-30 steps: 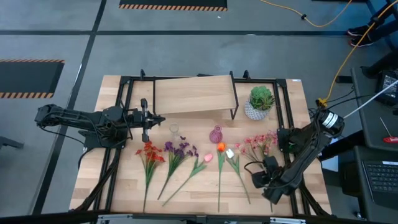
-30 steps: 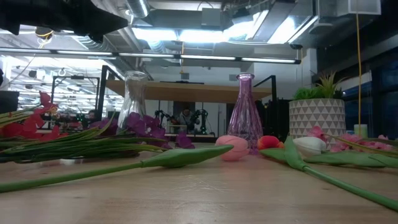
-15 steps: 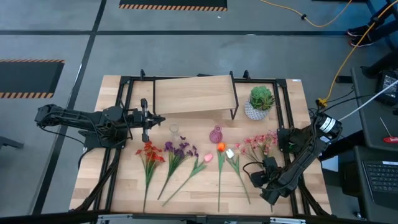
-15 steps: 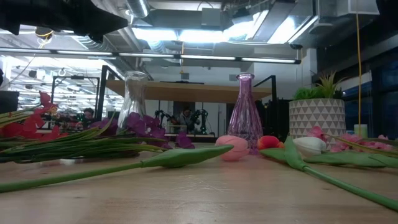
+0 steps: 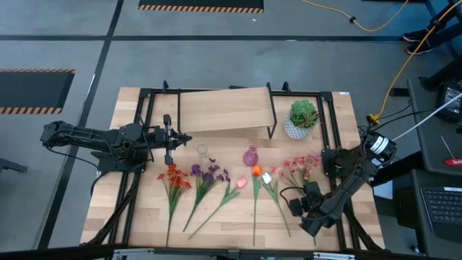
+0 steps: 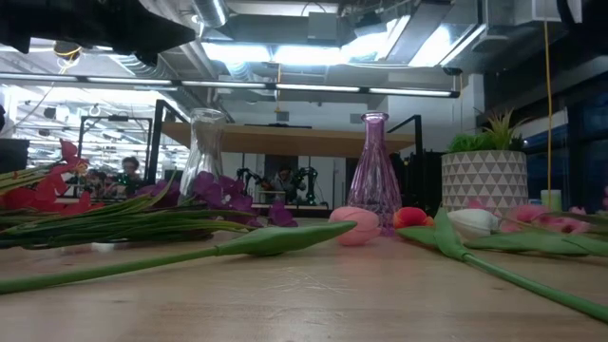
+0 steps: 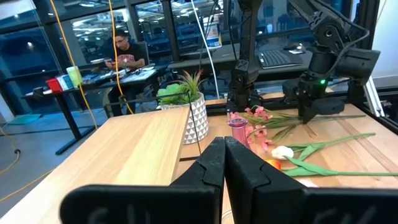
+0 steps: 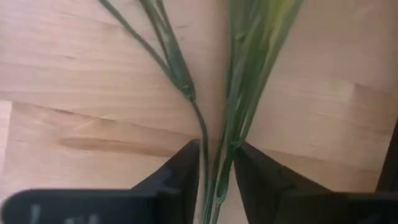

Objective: Pick and place flowers into a vace then onto a shelf
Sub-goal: Put the pink flowers into the pink vase

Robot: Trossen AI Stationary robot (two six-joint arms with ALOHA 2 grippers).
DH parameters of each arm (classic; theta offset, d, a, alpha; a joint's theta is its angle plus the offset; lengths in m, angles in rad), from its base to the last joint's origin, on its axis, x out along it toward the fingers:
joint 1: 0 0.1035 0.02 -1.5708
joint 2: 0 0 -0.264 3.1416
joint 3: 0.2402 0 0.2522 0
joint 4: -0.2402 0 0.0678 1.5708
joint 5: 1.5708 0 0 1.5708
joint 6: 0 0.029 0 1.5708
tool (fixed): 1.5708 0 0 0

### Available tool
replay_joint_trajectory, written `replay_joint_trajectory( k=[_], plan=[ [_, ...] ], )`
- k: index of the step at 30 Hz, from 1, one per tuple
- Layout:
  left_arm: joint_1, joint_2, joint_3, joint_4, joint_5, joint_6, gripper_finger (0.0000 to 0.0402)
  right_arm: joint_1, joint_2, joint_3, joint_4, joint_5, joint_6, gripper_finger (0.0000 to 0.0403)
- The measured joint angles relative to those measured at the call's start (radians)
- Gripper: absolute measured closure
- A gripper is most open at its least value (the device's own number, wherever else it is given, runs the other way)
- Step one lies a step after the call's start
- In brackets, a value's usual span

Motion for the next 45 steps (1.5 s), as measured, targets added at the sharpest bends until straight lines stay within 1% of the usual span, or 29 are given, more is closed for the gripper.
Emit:
replay_joint_trajectory(
  k=[4,8,19,27,33,40,45],
  plan=[
    [0.000,0.000,0.000,0.000,0.000,-0.013,0.0398,-0.021,0.000,0.000,0.000,-0.036,0.003,0.0349],
    [0.000,0.000,0.000,0.000,0.000,-0.013,0.0398,-0.025,0.000,-0.001,-0.003,-0.040,0.004,0.0391],
    [0.000,0.000,0.000,0.000,0.000,-0.013,0.0398,-0.025,-0.041,-0.003,-0.028,-0.046,0.013,0.0399],
    [0.000,0.000,0.000,0.000,0.000,-0.013,0.0398,-0.014,-0.119,-0.002,-0.081,0.081,0.012,0.0401],
    [0.000,0.000,0.000,0.000,0.000,-0.013,0.0398,0.004,-0.193,-0.002,-0.162,0.113,0.012,0.0402],
    [0.000,0.000,0.000,0.000,0.000,-0.013,0.0398,0.056,-0.275,-0.002,-0.188,0.281,0.011,0.0402],
    [0.000,0.000,0.000,0.000,0.000,-0.014,0.0398,0.091,-0.305,-0.002,-0.219,0.345,0.002,0.0402]
  ],
)
